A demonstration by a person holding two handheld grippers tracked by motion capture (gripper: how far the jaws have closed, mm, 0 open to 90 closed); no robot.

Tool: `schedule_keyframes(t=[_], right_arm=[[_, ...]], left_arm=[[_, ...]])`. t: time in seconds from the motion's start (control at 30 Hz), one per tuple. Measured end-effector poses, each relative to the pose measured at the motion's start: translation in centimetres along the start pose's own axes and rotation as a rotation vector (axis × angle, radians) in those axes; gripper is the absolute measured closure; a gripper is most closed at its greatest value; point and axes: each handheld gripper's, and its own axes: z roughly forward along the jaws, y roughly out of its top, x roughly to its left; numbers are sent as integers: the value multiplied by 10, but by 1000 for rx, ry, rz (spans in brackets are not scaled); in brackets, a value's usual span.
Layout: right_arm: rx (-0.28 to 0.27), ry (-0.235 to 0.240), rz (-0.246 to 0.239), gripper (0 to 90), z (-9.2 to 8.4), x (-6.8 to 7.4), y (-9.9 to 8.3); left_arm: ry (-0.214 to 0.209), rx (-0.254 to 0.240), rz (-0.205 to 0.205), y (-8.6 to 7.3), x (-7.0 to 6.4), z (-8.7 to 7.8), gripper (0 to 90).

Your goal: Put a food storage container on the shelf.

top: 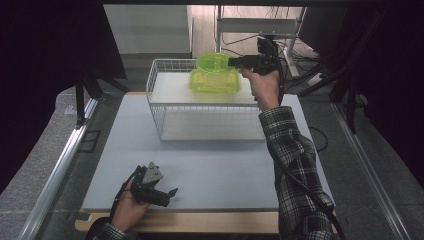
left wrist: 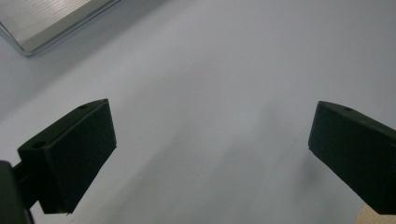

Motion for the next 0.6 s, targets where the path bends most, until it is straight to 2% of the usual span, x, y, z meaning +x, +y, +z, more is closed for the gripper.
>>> schedule_keyframes(t=[0.1, 0.2, 0.3, 0.6], right_arm=[[-8, 7, -1, 553, -1, -2, 0], [-13, 34, 1, 504, -4, -2, 0], [-7, 47, -17, 465, -8, -2, -1], [2, 84, -55, 400, -19, -2, -8]], left_arm=[[1, -2, 0, 0, 0, 0, 6], [0, -3, -1, 0, 0, 0, 6], [0, -2, -1, 0, 0, 0, 6], [-4, -8, -6, 0, 0, -1, 6]])
